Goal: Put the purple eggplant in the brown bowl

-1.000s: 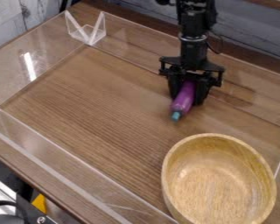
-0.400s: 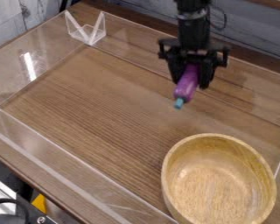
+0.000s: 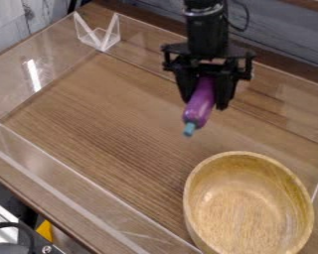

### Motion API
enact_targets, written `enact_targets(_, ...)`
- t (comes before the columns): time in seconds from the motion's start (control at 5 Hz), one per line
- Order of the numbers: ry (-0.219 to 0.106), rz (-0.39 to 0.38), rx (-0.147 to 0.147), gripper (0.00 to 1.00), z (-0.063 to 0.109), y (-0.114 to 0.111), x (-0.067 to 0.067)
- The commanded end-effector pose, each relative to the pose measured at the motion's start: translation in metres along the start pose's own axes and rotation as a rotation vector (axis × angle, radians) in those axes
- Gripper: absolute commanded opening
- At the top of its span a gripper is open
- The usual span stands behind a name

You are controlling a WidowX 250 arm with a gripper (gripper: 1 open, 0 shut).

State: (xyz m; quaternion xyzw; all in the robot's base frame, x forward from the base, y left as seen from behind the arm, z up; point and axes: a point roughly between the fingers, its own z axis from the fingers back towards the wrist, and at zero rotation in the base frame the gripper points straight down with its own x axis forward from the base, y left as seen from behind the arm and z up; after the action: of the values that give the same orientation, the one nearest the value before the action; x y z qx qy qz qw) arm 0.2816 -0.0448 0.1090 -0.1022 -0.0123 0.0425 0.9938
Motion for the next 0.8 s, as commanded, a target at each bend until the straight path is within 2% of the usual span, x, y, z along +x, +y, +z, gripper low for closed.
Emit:
enact_targets(0.0,-0.014,-0.039,-0.005,0.0,0.003,-0.018,-0.023)
enact_targets(0.4,-0.013,-0.073,0.005,0.0,-0.025,-0.032,-0.05)
enact_targets(0.6,-0.011,-0.093,0.011,0.0,-0.038,-0.035,-0.057)
